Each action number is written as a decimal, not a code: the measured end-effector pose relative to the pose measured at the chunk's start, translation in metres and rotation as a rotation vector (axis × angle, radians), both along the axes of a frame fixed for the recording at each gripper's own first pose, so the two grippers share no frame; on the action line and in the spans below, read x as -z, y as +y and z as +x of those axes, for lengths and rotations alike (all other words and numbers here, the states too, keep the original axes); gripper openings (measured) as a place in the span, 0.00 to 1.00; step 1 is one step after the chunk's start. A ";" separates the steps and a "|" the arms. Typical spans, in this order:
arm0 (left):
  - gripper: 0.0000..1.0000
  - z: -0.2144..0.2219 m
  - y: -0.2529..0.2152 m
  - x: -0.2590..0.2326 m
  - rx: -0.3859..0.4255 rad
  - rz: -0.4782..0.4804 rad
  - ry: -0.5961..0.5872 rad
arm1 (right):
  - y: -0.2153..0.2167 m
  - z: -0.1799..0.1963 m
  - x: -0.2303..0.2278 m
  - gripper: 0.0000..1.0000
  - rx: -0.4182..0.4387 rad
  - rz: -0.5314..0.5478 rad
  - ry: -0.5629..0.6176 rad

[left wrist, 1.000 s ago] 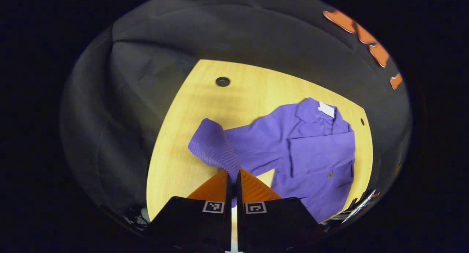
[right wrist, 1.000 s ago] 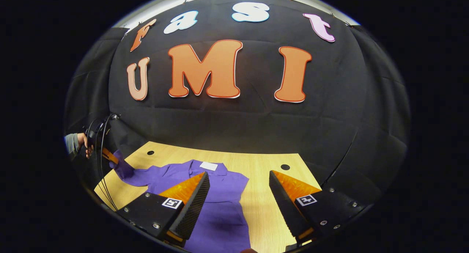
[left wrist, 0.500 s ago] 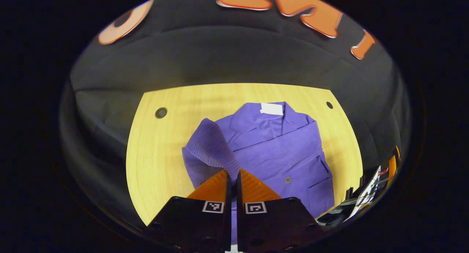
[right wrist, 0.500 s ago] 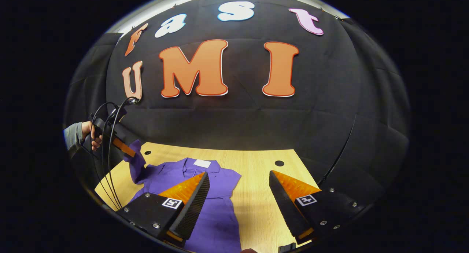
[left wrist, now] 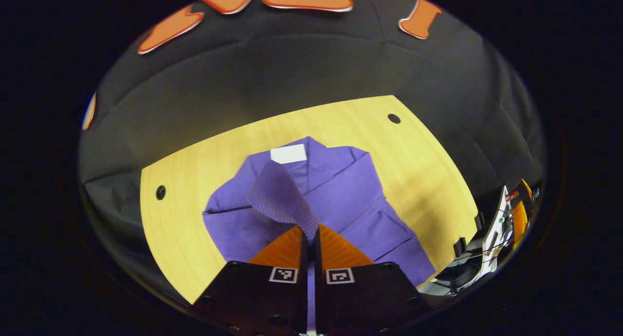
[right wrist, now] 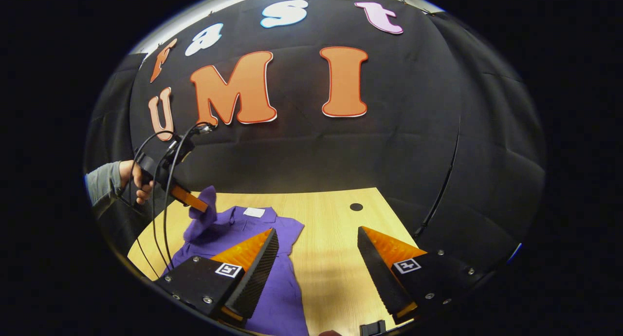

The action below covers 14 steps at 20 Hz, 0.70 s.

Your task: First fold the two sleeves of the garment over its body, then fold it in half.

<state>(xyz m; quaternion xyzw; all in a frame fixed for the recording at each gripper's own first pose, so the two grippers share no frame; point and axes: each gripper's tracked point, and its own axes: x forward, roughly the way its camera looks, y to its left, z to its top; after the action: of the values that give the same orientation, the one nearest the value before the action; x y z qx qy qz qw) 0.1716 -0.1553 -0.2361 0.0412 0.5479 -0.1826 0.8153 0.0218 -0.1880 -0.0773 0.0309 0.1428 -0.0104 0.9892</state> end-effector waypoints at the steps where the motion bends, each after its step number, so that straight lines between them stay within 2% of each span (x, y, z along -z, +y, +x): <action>1: 0.07 0.002 -0.014 0.007 0.017 0.006 -0.001 | -0.004 0.000 0.001 0.97 0.002 0.001 0.003; 4: 0.07 0.010 -0.043 0.027 0.053 0.026 -0.014 | -0.011 -0.002 0.001 0.97 0.010 0.004 0.011; 9: 0.12 0.026 -0.084 0.043 0.055 -0.006 -0.035 | -0.021 -0.006 0.007 0.97 0.023 -0.011 0.031; 10: 0.17 0.025 -0.094 0.041 0.058 -0.030 -0.037 | -0.023 -0.007 0.007 0.97 0.025 -0.012 0.035; 12: 0.18 0.023 -0.112 0.031 0.067 -0.092 -0.049 | -0.024 -0.007 0.008 0.97 0.029 -0.013 0.036; 14: 0.30 0.015 -0.124 0.024 0.076 -0.143 -0.053 | -0.023 -0.007 0.007 0.97 0.025 -0.013 0.036</action>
<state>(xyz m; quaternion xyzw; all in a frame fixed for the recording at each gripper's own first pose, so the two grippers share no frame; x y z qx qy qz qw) 0.1867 -0.2795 -0.2605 0.0087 0.5098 -0.2509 0.8229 0.0145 -0.2107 -0.0845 0.0258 0.1600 -0.0241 0.9865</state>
